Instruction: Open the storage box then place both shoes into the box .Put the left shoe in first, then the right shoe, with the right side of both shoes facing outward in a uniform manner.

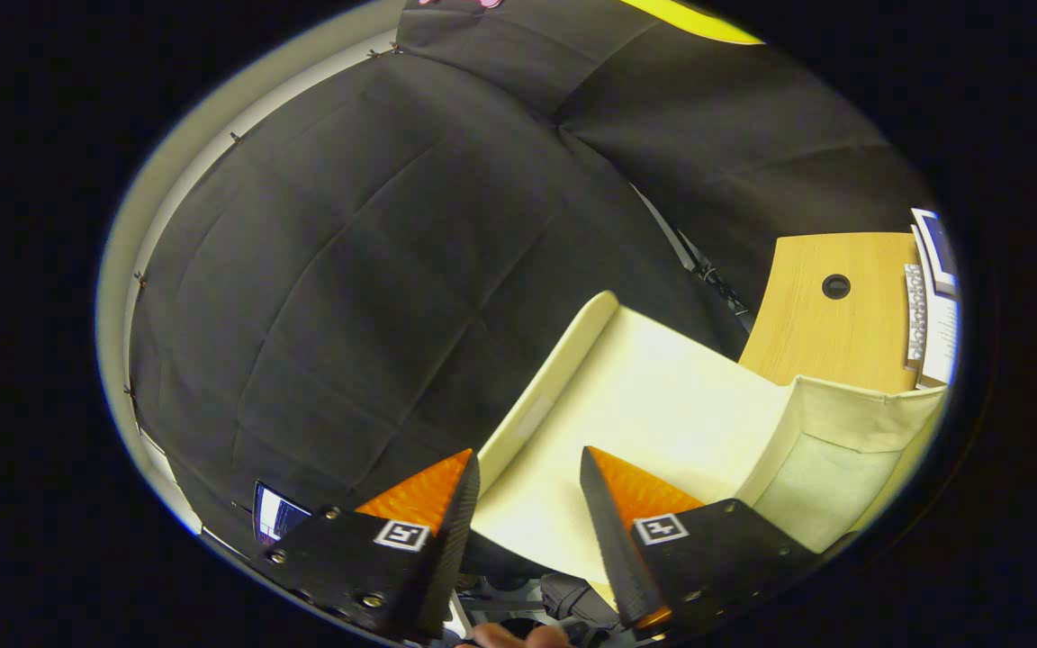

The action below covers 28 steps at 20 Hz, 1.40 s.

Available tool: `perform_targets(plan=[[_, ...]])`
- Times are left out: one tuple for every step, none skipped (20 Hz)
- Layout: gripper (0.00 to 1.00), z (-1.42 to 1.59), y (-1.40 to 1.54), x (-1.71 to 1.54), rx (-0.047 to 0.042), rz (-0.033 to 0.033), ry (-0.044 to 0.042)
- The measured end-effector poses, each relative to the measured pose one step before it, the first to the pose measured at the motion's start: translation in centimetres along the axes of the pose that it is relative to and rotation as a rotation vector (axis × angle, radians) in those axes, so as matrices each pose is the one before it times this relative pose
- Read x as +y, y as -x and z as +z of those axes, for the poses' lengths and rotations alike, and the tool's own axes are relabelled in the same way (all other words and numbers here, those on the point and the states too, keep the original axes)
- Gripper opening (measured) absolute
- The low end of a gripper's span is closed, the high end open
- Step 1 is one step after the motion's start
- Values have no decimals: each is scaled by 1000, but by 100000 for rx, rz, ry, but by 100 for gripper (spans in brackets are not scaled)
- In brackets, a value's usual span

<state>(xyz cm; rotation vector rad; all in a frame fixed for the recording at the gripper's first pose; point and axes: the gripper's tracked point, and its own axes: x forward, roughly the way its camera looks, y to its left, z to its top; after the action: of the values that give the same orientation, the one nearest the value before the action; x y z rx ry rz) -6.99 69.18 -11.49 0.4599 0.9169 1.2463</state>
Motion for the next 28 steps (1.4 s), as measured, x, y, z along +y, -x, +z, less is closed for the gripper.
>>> perform_targets(plan=[[87, 172, 499, -228, -195, -1024, 738], [93, -58, 205, -188, 111, -896, 633], [94, 181, 702, -292, 59, -1084, 268], [94, -286, 1030, -262, -127, -1551, 565], [94, -125, 1209, -569, -601, -2068, 964], [94, -187, 1523, -757, -788, -2597, 1157], [94, -122, 1116, -762, -481, -2331, 1244], [94, -53, 1119, -534, -929, -1593, 799], [94, 258, 1257, -667, -1441, -1980, 693], [94, 145, 1326, -757, -1840, -2210, 1318], [94, 117, 1368, -799, -1867, -2230, 1877], [94, -78, 1347, -713, -1663, -2336, 1645], [94, 80, 1363, -822, -1353, -2035, 1169], [94, -39, 1329, -813, -1212, -1920, 174], [94, 27, 1383, -686, -1219, -1534, -230], [94, 29, 1419, -841, -1458, -1816, 466], [94, 135, 1335, -1068, -1804, -2825, 1048], [94, 78, 1258, -1370, -1996, -3084, 1441], [94, 149, 1184, -1262, -1729, -3151, 1728], [94, -227, 1306, -1344, -1526, -2803, 1347], [94, -406, 1300, -1322, -700, -2659, 1132], [94, -605, 1003, -966, -605, -2234, 1038], [94, -368, 823, -917, -513, -2267, 552], [94, -474, 527, -680, -416, -2353, 238], [94, -347, 570, -831, -295, -2453, -411], [94, -374, 803, -1088, -758, -2382, -596], [94, -210, 670, -987, -865, -2248, -813], [94, -406, 613, -895, -389, -1923, -1260]])
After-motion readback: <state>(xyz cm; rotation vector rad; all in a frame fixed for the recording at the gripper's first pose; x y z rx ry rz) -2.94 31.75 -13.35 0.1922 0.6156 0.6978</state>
